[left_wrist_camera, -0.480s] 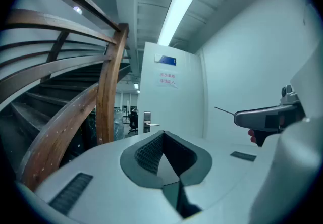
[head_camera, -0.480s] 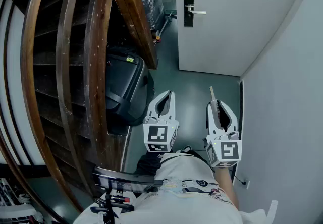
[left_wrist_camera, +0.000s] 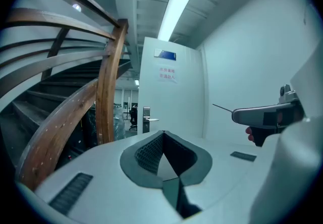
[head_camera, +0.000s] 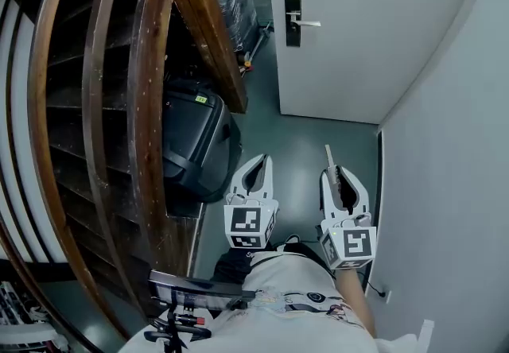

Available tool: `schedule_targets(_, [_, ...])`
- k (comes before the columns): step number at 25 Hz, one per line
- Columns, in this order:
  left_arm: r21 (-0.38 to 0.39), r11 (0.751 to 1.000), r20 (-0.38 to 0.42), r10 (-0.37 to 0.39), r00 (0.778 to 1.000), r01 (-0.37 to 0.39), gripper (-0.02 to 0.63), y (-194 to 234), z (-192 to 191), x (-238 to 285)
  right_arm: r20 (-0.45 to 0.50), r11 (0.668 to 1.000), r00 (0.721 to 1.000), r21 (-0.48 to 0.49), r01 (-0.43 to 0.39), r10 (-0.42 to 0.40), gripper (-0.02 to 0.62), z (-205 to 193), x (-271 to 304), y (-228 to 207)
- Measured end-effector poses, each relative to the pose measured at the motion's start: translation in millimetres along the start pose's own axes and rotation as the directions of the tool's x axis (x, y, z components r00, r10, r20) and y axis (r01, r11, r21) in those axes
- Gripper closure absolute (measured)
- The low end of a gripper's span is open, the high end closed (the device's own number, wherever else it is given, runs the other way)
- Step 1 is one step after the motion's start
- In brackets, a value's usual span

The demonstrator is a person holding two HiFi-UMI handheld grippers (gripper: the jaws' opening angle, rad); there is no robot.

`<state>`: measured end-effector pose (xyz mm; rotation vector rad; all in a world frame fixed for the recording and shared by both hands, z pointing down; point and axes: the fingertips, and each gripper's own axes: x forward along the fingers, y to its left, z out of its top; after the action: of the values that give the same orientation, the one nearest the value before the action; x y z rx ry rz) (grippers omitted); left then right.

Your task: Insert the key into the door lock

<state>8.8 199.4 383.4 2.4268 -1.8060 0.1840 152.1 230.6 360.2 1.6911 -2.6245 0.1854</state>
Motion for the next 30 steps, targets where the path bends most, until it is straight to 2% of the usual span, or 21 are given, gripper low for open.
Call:
schedule_targets(8, [-0.005, 1.000, -0.036, -0.001, 0.999, 0.001, 0.601, -13, -16, 11, -0.030, 1.000, 0.999, 0.001, -0.023, 0.023, 0.476, -10, 6, -13])
schedule_targets(16, [-0.009, 1.000, -0.053, 0.003, 0.999, -0.003, 0.601, 5, -26, 42, -0.036, 0.999, 0.998, 0.005, -0.047, 0.047, 0.476, -18, 47, -12])
schedule_targets(21, [-0.012, 1.000, -0.039, -0.023, 0.999, 0.023, 0.601, 27, -24, 92, -0.039, 0.999, 0.998, -0.001, -0.040, 0.040, 0.476, -22, 104, -20])
schedule_targets(30, [-0.020, 0.998, -0.015, -0.060, 0.998, 0.059, 0.601, 115, 4, 216, -0.065, 1.000, 0.998, -0.020, 0.004, -0.005, 0.476, -14, 255, -34])
